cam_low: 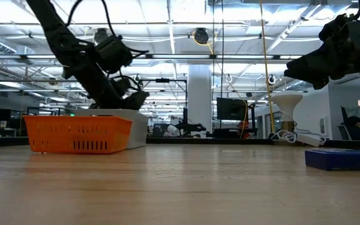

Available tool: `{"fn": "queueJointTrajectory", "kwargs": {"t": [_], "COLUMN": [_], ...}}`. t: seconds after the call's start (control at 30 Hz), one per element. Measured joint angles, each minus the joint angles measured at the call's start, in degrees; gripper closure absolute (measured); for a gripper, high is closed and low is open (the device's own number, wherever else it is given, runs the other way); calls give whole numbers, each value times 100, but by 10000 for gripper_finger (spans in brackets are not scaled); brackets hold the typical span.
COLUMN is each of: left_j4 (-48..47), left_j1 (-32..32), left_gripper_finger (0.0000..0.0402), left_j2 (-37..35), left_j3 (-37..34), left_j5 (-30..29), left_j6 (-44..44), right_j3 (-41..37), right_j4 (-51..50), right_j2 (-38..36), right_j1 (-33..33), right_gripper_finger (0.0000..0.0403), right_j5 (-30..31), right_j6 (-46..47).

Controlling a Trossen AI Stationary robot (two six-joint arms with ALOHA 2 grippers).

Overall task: Pick & Place Office items
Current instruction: Put the violet charger adapter into the gray bin, then put the pink charger adapter into the gray bin

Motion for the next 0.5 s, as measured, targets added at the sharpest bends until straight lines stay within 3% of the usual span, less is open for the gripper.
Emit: {"fn": "queueJointTrajectory", "kwargs": {"t": [0.23,0.5], "left_j4": [14,5], "left_j1": [29,25], "left_gripper_finger": [235,156], "left_j2": [171,131], "left_j3": [153,153], "left_j5": [53,343], "left_j6": [129,450], "right_j3": [0,0], "right_j4": [-6,-15], "right_j2": [0,0], "right_j1": [0,0], "right_gripper_finger": [238,238], "right_j5": [0,0], "right_j6": [-2,-42]}}
